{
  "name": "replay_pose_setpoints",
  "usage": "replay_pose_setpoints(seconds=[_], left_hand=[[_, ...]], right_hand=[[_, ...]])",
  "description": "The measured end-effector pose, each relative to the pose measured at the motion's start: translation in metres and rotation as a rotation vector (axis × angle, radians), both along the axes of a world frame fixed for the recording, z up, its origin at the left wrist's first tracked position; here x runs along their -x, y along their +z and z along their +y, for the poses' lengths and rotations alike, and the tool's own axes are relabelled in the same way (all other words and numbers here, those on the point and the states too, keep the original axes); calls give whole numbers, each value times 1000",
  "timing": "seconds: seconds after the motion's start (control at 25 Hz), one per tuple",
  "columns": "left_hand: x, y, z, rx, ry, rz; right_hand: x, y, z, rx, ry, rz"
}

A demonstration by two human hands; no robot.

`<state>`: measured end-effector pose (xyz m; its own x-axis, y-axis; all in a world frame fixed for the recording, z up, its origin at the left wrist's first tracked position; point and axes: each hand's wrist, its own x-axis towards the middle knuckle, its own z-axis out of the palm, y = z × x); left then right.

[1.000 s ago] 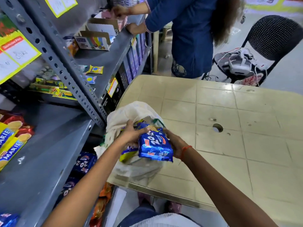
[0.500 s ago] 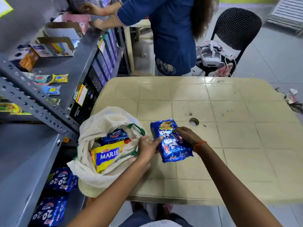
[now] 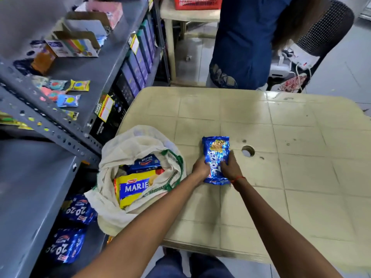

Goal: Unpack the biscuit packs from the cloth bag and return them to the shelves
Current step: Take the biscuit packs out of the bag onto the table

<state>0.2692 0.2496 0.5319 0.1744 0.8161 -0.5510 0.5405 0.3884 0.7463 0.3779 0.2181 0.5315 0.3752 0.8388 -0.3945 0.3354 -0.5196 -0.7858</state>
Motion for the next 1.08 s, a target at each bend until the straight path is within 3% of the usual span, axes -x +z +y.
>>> replay_pose_setpoints(seconds=[0.12,0.2,0.28,0.4,0.6,0.76,0.84,0.96,1.08], left_hand=[[26,20,-6,-161,76,-2],[60,33,-11,-323,156,30],[107,42,-15,-419,233,121],[172,42,-21,-377,335,316],[232,24,-54,7,314,555],[255,22,-63,142,252,631],[260,20,-64,222,328,473],[259,18,-68,404,715,-91],[254,20,-69,454,876,-261]], right_hand=[[41,24,-2,-221,-10,-78],[73,37,-1,-327,65,-9],[105,47,4,-328,147,117],[149,49,13,-242,385,186],[208,32,38,-60,1023,-413],[224,13,44,71,1234,-584],[224,7,44,90,1248,-598],[222,0,41,87,1199,-524],[210,-1,34,27,1120,-464]])
